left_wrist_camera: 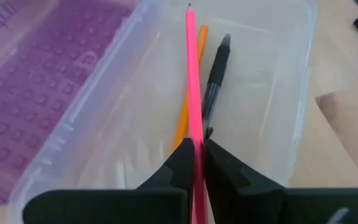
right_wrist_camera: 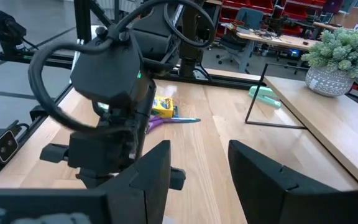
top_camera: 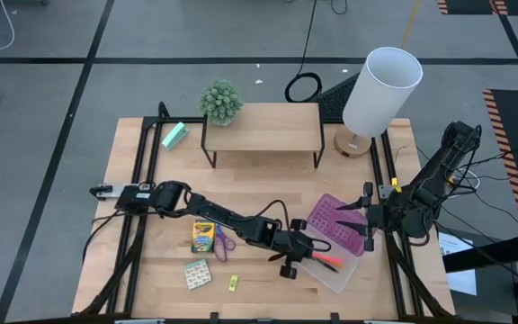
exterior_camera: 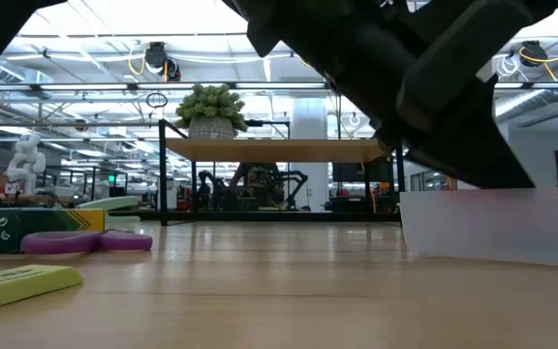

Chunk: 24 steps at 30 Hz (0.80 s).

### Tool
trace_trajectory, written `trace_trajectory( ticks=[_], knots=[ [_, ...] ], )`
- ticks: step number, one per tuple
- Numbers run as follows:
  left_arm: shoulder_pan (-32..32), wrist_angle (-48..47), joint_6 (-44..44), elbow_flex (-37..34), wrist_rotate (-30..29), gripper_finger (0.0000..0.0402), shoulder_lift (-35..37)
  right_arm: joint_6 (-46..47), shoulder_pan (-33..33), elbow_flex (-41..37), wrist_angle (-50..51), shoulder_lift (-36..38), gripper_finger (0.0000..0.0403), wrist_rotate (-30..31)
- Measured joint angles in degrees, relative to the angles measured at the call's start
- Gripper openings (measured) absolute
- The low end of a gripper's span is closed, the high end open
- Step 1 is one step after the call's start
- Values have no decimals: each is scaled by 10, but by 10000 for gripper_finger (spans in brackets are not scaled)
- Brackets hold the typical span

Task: Pack school essentials
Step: Put the pink pencil into the purple supply box, then put the purple scissors into the purple supply box

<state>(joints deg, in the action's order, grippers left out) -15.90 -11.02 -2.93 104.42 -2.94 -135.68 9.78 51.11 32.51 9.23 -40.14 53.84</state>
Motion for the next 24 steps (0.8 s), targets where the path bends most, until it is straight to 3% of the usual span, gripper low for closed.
trace_trajectory(
  ticks=[12,24],
  knots=[
    [0,-7,-3,0,1,94,0,0,0,0,0,0,157,0],
    [0,-13,8,0,-29,102,17,0,0,0,0,0,157,-1]
  ],
)
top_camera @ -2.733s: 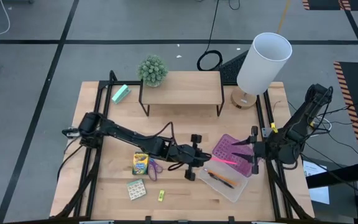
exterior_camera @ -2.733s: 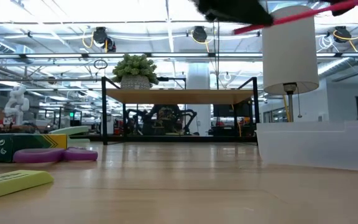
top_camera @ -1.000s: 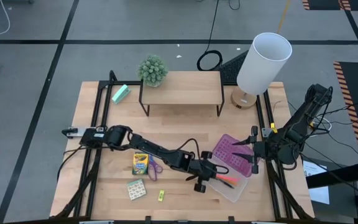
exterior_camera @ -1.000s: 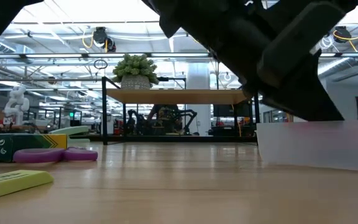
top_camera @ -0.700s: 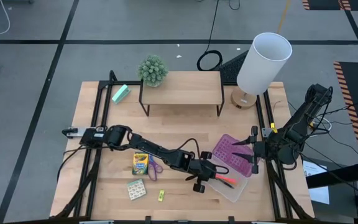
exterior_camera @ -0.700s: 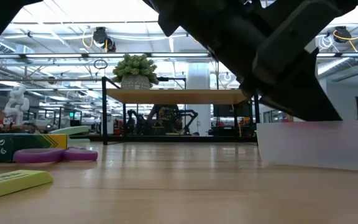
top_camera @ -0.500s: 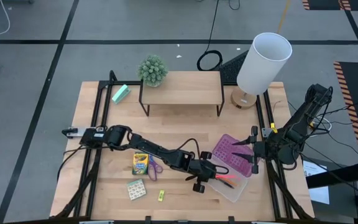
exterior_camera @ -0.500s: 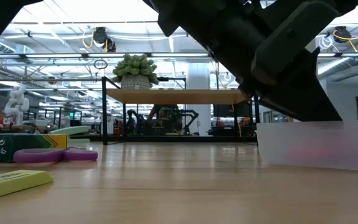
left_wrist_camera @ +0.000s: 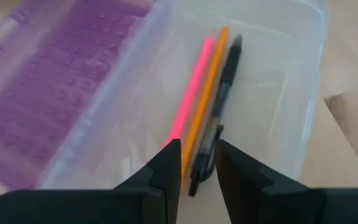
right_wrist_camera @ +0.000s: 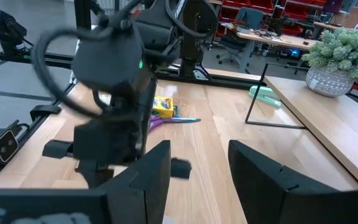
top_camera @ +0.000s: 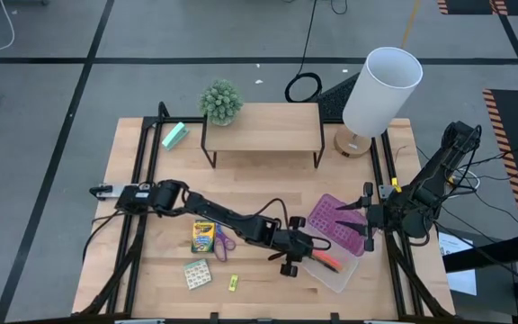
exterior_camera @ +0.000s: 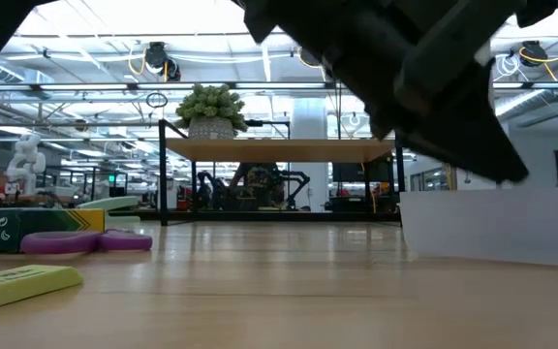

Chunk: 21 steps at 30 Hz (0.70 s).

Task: Pack school essentials
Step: Put the purple scissors into the purple supply box

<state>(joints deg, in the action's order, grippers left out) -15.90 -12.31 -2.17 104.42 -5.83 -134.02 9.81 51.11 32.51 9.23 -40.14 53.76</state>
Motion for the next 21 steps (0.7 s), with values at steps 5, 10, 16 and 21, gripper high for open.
trace_trajectory(
  ticks=[5,10,16,21],
  knots=[
    [-2,-10,20,0,-22,102,36,5,0,0,1,0,157,0],
    [-13,-78,40,0,-70,102,77,15,0,0,8,0,157,-2],
    [-39,-194,76,0,-133,102,108,22,0,0,9,-1,157,-16],
    [-65,-277,132,0,-142,102,120,32,0,0,9,-1,157,-16]
  ],
)
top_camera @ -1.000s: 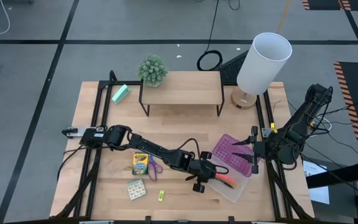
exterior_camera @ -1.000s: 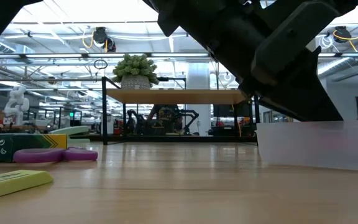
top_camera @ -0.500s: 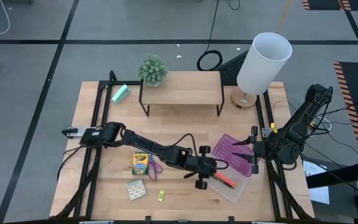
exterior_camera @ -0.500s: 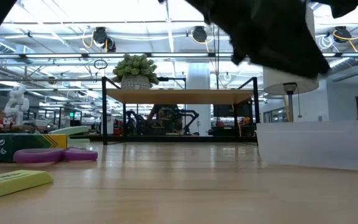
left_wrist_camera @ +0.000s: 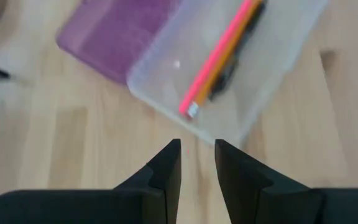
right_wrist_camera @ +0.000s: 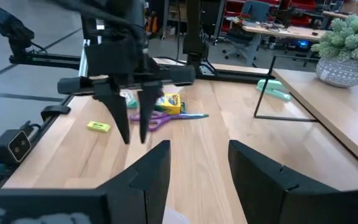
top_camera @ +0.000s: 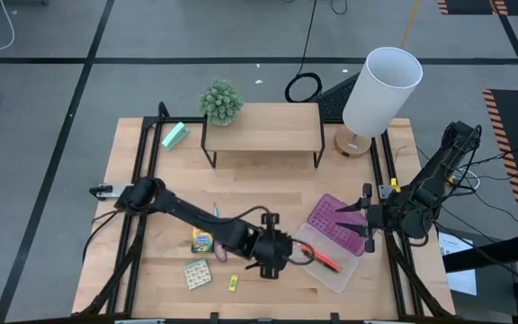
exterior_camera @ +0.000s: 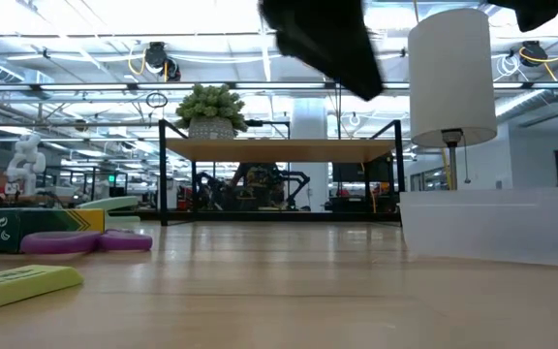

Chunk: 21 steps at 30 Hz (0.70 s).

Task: Pack school essentials
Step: Put the purple scissors into the purple supply box

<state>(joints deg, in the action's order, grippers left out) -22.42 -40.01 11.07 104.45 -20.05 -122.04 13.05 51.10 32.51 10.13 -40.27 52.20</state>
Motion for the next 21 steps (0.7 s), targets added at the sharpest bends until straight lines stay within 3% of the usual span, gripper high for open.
trace_trajectory(
  ticks=[14,21],
  knots=[
    [-90,-265,100,0,76,102,3,13,0,0,0,0,157,-18],
    [-118,-319,75,-8,86,105,3,-16,0,0,0,0,157,-18]
  ],
)
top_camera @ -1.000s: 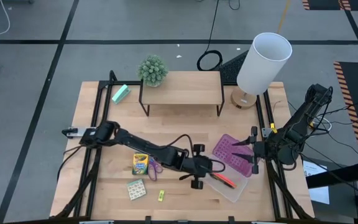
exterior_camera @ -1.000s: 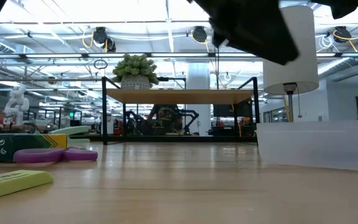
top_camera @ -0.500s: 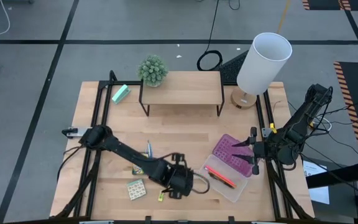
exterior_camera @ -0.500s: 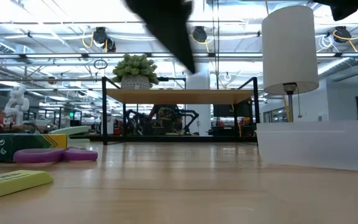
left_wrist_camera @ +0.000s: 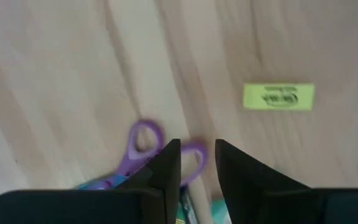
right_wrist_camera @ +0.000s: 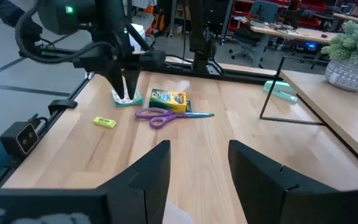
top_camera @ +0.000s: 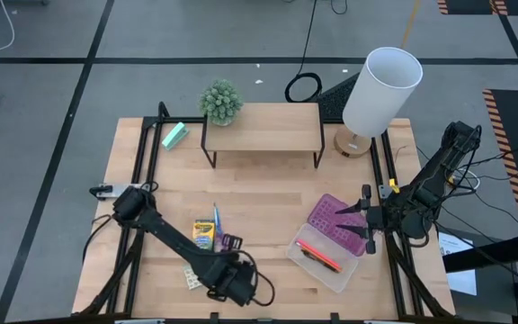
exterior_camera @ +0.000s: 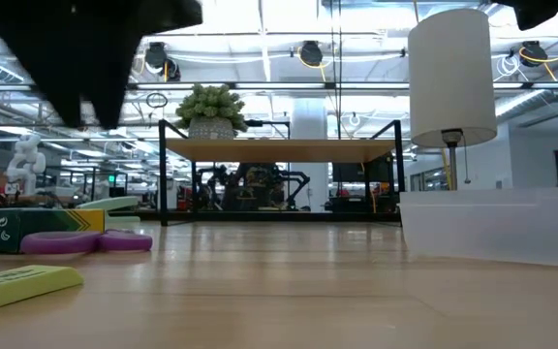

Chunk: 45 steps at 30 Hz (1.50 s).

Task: Pack school essentials
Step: Put the purple scissors into the purple supply box

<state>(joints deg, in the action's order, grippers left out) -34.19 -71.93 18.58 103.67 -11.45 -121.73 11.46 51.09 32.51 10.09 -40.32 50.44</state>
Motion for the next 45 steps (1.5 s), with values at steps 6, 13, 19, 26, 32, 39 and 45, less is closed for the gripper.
trace_trajectory(
  ticks=[6,13,19,26,32,39,45],
  knots=[
    [-2,1,-6,-50,58,148,0,-10,0,0,0,0,157,3],
    [-5,21,-33,-87,66,194,-1,-37,0,0,0,0,157,4],
    [1,62,-45,-121,53,182,-1,2,0,0,0,0,157,-10],
    [-3,108,-44,-151,36,164,0,3,0,0,-1,0,157,-11],
    [-4,102,-36,-152,24,163,2,9,0,0,-2,0,157,-11],
    [1,77,-30,-152,16,163,39,9,0,0,-2,0,157,-11],
    [11,88,-41,-176,24,163,56,9,0,0,-1,0,157,-11]
  ],
)
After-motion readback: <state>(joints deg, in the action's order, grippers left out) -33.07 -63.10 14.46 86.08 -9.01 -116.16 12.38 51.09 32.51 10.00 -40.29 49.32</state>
